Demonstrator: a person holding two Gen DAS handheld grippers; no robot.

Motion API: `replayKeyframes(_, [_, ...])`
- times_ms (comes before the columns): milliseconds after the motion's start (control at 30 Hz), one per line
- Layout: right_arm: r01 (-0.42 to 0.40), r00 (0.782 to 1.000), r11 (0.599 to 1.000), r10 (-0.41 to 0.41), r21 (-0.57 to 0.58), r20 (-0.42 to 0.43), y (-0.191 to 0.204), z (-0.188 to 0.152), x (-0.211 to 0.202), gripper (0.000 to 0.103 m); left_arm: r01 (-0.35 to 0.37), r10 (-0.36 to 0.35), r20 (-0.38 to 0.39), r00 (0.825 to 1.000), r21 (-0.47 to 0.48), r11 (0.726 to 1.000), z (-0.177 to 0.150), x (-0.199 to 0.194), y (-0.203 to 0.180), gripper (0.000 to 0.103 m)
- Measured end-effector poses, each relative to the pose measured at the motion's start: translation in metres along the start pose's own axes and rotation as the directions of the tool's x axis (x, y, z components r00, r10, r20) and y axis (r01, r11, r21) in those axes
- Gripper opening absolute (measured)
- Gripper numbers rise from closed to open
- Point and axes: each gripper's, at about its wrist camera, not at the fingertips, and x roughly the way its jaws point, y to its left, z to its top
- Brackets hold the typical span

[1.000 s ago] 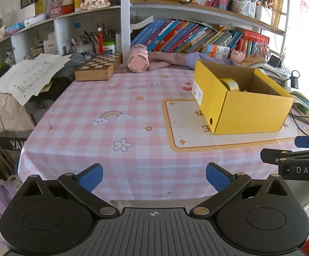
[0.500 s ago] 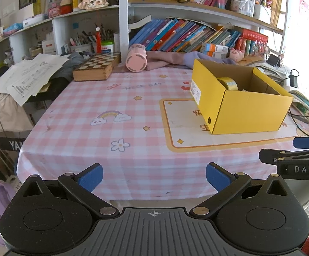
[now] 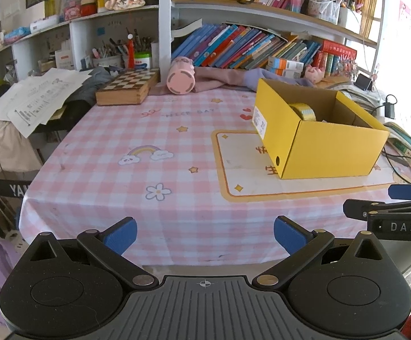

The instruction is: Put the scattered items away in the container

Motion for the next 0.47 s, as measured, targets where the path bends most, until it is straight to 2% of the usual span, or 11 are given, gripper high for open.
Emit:
replayKeyframes(333, [0.011,1.000,1.000,-0.011,0.020,-0.008,-0.007,0.001,0.002,0.087,0.005,-0.004,0.003,1.000,-0.031,1.000,0.000,0.002,0.002,0.103])
replayKeyframes(467, [0.018,1.000,1.000,-0.018,0.023,-0.010,-0.010,0.003,0.003,0.087,-0.017,0.017,-0.003,1.000,-0.032,0.999,0.004,0.006,0.001,0.103])
